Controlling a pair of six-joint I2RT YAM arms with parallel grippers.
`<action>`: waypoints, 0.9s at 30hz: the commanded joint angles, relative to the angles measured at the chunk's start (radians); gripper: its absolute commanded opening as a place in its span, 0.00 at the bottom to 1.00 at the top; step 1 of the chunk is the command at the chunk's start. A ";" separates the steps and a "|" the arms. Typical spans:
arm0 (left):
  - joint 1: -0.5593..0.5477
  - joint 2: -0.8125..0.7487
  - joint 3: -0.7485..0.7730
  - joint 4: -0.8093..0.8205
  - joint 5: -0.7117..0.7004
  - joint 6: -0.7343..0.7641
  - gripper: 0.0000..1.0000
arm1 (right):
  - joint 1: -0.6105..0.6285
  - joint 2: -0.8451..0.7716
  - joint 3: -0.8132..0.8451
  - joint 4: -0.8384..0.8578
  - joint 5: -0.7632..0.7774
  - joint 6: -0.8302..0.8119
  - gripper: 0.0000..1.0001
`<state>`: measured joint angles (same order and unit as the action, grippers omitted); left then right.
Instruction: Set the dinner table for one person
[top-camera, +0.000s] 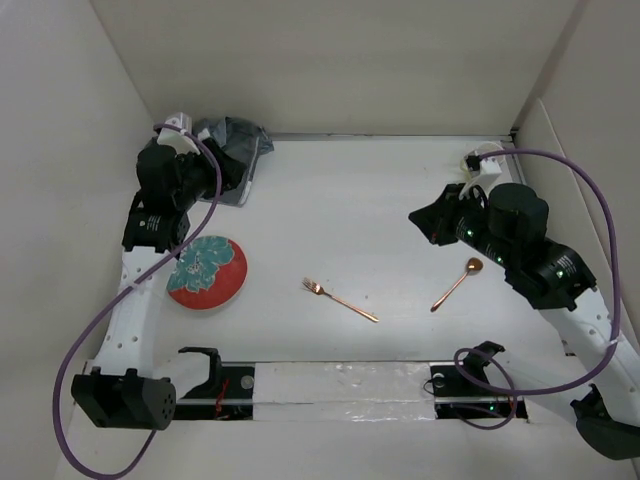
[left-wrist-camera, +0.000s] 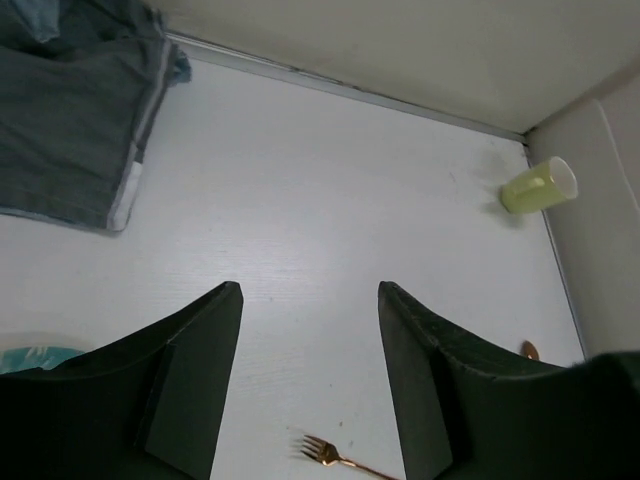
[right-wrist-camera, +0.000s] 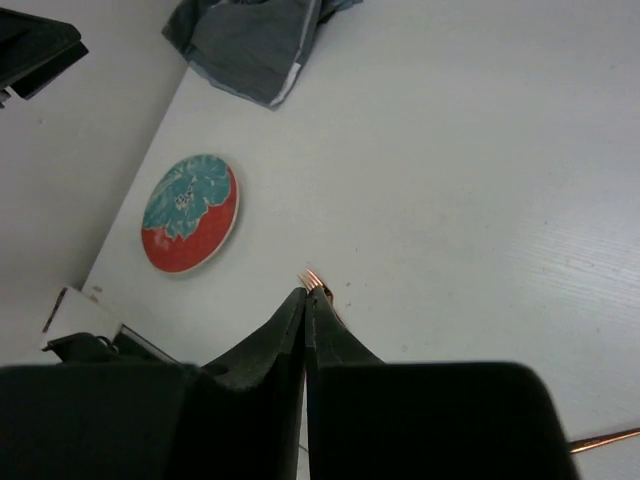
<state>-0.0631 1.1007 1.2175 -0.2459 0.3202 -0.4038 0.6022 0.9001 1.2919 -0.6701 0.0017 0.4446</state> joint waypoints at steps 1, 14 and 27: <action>0.005 0.004 0.013 -0.012 -0.181 0.002 0.52 | -0.007 -0.017 -0.012 0.001 0.006 -0.004 0.00; 0.192 0.552 0.305 -0.116 -0.400 -0.101 0.21 | -0.025 -0.024 -0.097 0.037 -0.048 -0.026 0.00; 0.223 0.996 0.542 -0.196 -0.540 -0.084 0.63 | -0.035 -0.001 -0.152 0.041 -0.184 -0.020 0.64</action>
<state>0.1528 2.0731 1.6951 -0.4137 -0.1921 -0.4946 0.5739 0.8852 1.1351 -0.6670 -0.1181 0.4305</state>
